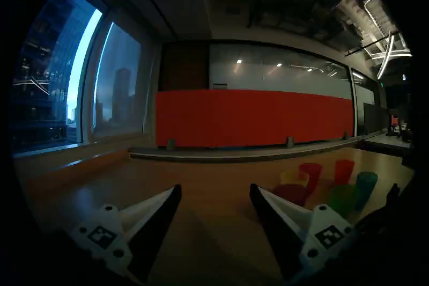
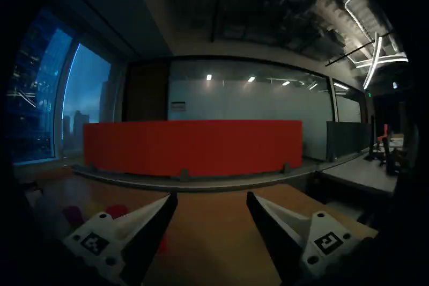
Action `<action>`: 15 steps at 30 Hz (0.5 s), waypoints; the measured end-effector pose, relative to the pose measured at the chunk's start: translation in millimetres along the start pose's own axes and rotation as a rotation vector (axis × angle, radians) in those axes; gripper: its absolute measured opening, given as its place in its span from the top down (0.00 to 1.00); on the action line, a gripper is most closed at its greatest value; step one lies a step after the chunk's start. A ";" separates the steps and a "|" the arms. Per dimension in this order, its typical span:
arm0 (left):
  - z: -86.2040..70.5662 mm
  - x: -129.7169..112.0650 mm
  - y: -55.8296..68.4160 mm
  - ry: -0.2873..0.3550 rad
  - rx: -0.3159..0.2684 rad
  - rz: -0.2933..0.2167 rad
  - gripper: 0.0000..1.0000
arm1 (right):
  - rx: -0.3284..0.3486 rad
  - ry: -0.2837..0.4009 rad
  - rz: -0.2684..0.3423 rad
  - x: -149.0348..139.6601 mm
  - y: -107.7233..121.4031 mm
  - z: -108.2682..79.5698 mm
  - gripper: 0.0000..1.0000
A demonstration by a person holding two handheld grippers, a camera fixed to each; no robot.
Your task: Pour water
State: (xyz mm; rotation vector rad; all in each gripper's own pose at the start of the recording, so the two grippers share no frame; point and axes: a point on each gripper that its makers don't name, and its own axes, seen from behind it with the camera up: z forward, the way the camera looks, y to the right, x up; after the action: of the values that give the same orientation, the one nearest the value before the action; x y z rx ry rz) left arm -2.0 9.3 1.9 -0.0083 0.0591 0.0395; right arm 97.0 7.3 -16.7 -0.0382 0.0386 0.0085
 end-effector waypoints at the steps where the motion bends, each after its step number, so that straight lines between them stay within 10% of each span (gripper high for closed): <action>1: -0.2 0.0 0.1 0.000 -0.001 0.000 0.06 | 0.000 0.000 -0.002 0.1 -0.2 0.1 0.00; 15: -0.1 0.5 3.3 -0.003 -0.018 0.003 0.06 | 0.008 0.003 -0.011 -1.9 -2.2 -3.2 0.00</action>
State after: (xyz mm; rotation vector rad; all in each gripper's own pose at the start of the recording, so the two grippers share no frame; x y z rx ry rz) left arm -1.7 12.6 1.8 -0.0262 0.0560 0.0429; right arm 94.9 4.9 -19.7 -0.0308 0.0409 -0.0032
